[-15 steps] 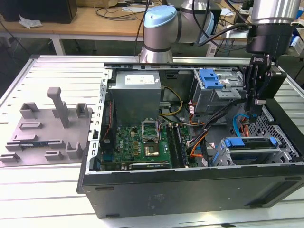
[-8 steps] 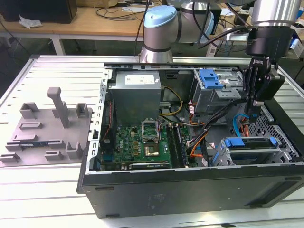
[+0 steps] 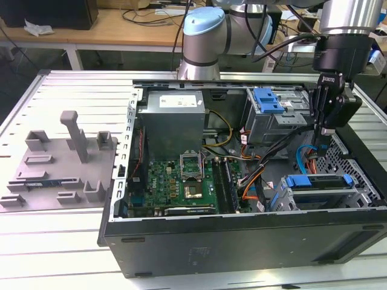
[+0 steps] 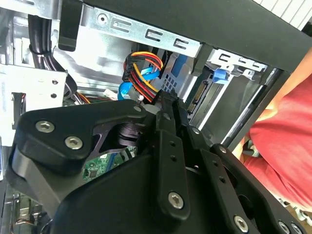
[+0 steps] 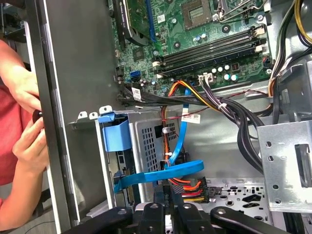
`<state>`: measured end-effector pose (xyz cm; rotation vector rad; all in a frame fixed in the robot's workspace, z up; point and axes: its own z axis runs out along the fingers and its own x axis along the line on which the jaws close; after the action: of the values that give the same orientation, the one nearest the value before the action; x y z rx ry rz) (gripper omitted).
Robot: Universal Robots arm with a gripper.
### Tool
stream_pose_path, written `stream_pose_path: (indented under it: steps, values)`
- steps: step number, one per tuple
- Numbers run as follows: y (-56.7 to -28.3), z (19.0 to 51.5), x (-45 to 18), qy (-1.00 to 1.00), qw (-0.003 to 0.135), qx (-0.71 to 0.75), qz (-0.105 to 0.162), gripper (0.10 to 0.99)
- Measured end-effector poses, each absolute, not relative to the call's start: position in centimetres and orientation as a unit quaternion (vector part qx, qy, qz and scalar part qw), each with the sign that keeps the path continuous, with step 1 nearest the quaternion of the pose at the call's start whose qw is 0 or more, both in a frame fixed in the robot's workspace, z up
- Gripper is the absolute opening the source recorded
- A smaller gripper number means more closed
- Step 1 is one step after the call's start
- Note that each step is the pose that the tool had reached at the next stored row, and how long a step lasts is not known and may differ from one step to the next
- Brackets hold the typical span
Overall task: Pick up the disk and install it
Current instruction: 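Insert the first disk wire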
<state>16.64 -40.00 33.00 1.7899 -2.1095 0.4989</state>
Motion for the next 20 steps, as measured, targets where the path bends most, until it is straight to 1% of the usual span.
stream_pose_path:
  steps: [3, 8, 11, 14, 18, 20]
  values:
    - [-40.4, 33.0, 16.6, -0.740, 0.163, 0.628, 0.174, 0.169]
    - [-41.7, 33.4, 16.6, -0.742, 0.157, 0.630, 0.167, 0.169]
    - [-42.9, 34.9, 16.7, -0.742, 0.156, 0.630, 0.165, 0.169]
    - [-43.9, 34.9, 16.7, -0.743, 0.155, 0.630, 0.164, 0.169]
    - [-44.3, 34.6, 16.9, -0.743, 0.155, 0.630, 0.164, 0.169]
    - [-44.7, 34.6, 16.9, -0.743, 0.151, 0.632, 0.161, 0.169]
